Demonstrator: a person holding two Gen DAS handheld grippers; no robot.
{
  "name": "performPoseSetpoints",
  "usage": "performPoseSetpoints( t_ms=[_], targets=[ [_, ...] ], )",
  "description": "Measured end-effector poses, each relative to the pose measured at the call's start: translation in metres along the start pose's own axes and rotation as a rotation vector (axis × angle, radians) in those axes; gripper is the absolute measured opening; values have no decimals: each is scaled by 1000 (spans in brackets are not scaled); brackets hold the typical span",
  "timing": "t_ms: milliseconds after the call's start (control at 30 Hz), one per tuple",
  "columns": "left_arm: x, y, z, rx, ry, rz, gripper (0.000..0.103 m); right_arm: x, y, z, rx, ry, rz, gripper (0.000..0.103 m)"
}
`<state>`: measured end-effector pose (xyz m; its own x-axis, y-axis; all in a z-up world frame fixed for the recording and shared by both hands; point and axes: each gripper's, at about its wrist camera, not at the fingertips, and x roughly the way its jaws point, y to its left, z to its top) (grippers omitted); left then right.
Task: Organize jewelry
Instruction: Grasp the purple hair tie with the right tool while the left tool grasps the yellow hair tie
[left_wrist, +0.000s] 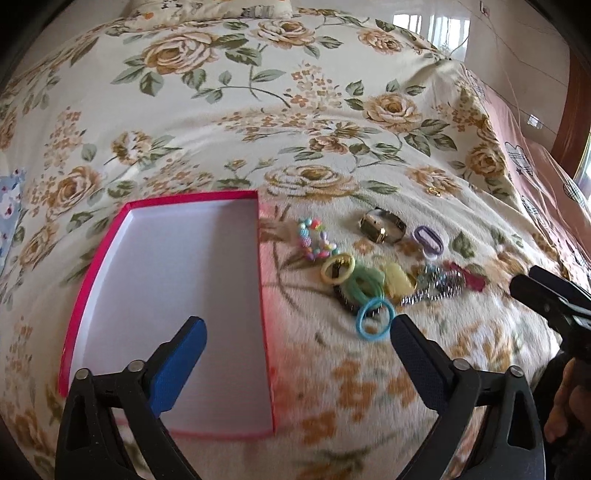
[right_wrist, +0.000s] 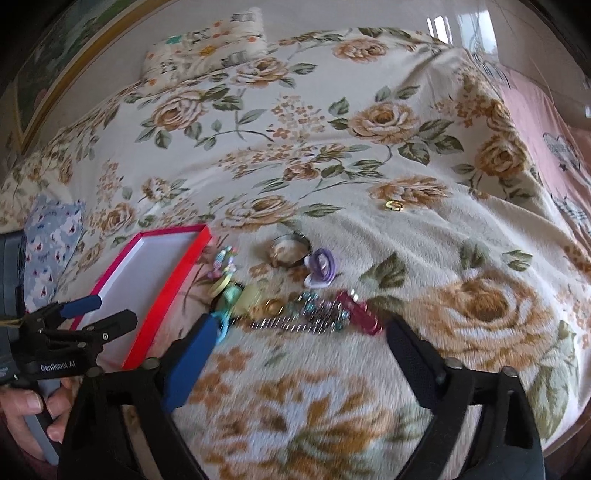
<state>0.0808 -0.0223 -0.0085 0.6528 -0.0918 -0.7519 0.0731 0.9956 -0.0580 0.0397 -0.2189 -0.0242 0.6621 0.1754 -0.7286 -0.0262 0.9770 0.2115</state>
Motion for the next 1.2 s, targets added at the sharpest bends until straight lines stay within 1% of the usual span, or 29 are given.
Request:
performPoseSetpoints(
  t_ms=[67, 100, 133, 167, 200, 233, 333, 433, 467, 567, 633, 733, 767, 800, 833, 867, 900, 933, 967, 1000, 1100, 1200],
  targets=[
    [12, -1, 10, 7, 10, -15, 93, 10, -6, 8, 21, 19, 0, 76],
    [18, -1, 15, 12, 16, -24, 90, 16, -9, 12, 34, 28, 6, 74],
    [25, -2, 19, 18, 25, -31, 86, 22, -10, 16, 39, 39, 9, 69],
    [34, -3, 24, 26, 39, -39, 79, 27, -12, 18, 40, 46, 8, 64],
    [41, -4, 28, 32, 50, -48, 76, 33, -13, 21, 41, 56, 7, 61],
    [46, -5, 31, 35, 58, -54, 75, 39, -14, 23, 44, 65, 7, 56],
    [66, -9, 39, 52, 85, -67, 73, 57, -16, 28, 50, 101, 1, 53],
    [88, -13, 45, 66, 124, -77, 71, 76, -19, 31, 54, 138, -8, 48],
    [96, -14, 47, 73, 138, -76, 69, 80, -20, 32, 58, 146, -8, 45],
    [115, -15, 52, 75, 176, -85, 61, 91, -24, 36, 64, 162, -11, 44],
    [125, -15, 54, 70, 195, -86, 58, 97, -26, 38, 70, 171, -13, 41],
    [140, -15, 56, 58, 224, -102, 48, 109, -28, 39, 77, 191, -18, 36],
    [145, -15, 56, 56, 232, -111, 43, 113, -30, 38, 82, 199, -19, 33],
    [149, -15, 57, 51, 239, -123, 38, 116, -30, 38, 84, 206, -19, 31],
    [150, -14, 56, 45, 241, -134, 35, 119, -30, 38, 86, 213, -20, 26],
    [152, -13, 56, 38, 239, -147, 29, 122, -31, 37, 90, 218, -18, 20],
    [153, -13, 56, 35, 236, -158, 21, 124, -32, 37, 93, 222, -16, 17],
    [154, -12, 56, 30, 234, -172, 18, 126, -32, 37, 93, 224, -16, 10],
    [154, -11, 56, 25, 231, -182, 14, 126, -32, 36, 91, 223, -19, 7],
    [153, -10, 55, 20, 228, -191, 10, 126, -32, 36, 90, 221, -20, 7],
    [147, -5, 54, 4, 211, -223, 4, 122, -32, 36, 88, 204, -19, 6],
    [139, 1, 54, -11, 190, -251, 3, 116, -29, 39, 85, 185, -10, 6]
  ],
)
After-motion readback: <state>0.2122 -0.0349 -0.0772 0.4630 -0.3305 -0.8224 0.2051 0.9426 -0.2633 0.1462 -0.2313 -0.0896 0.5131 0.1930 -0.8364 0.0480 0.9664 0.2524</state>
